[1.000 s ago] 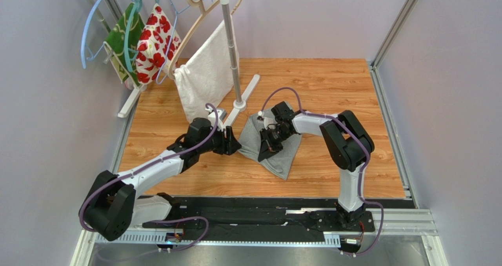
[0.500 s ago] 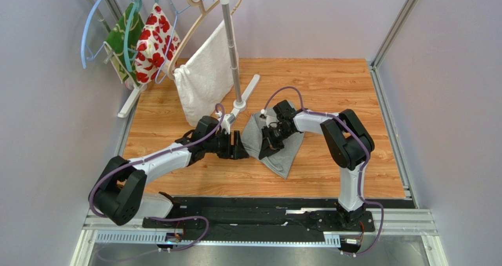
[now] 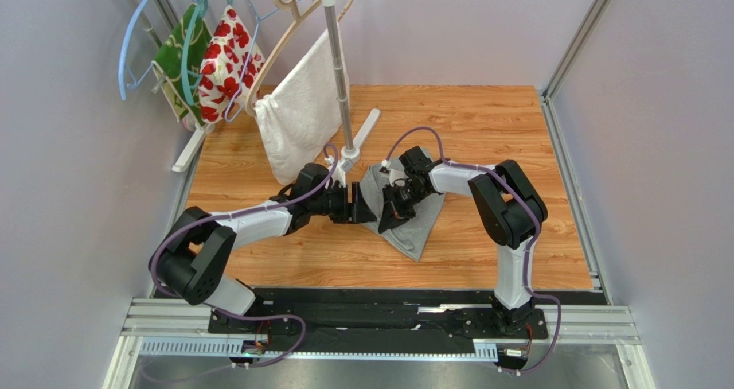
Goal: Fold the napkin, place the utensils inside, and roll it up
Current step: Roll the napkin with the utensil
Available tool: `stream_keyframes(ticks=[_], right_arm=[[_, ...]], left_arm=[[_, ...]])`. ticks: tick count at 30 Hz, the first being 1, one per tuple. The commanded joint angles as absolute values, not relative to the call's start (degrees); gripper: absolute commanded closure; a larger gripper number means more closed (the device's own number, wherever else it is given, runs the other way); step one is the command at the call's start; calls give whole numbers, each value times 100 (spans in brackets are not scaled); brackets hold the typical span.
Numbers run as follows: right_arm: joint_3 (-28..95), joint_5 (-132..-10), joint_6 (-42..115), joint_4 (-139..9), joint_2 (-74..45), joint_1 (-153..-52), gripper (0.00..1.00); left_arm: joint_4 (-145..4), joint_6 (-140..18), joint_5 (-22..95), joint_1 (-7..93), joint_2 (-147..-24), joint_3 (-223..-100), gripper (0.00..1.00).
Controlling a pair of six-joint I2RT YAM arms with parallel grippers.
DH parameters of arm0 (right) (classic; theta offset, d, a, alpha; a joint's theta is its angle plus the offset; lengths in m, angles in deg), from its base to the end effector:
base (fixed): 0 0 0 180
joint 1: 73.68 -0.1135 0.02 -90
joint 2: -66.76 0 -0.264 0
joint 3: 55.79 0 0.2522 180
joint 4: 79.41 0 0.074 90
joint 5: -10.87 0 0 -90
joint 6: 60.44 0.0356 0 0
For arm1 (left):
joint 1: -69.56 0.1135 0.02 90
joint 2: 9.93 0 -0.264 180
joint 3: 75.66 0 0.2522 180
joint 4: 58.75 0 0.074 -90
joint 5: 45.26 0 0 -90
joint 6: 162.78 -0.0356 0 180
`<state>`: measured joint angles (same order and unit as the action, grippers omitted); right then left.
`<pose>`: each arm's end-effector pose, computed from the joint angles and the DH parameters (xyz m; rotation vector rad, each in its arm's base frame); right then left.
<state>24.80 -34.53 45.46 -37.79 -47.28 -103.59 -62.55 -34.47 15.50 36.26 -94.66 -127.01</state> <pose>0.3027 0.2030 0.1196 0.4940 -2.7788 -1.2084 0.2329 -0.1738 0.1741 0.2058 2.4122 -1.2055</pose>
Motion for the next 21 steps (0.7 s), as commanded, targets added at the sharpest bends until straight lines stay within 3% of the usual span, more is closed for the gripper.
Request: stream_keyframes(ticks=[1, 13, 16, 19, 21], right_arm=[[2556, -4072, 4503, -3805, -4873, -10304, 100], [2521, -4055, 4512, -3822, -4794, -10304, 100], [2512, -4046, 4503, -3831, -4662, -10304, 94], [2477, -4037, 4529, -3822, -4451, -10312, 75], [2459, -4055, 4573, -3822, -4294, -10312, 70]], left_arm=[[-5678, -3358, 1573, 3625, -9623, -12897, 32], [-4808, -3428, 1995, 3634, -9914, -12643, 34], [-4764, -3525, 2109, 3634, -9975, -12660, 34], [-4772, -3595, 2118, 3625, -10115, -12713, 34], [-4781, -3613, 2092, 3625, -10203, -12756, 34]])
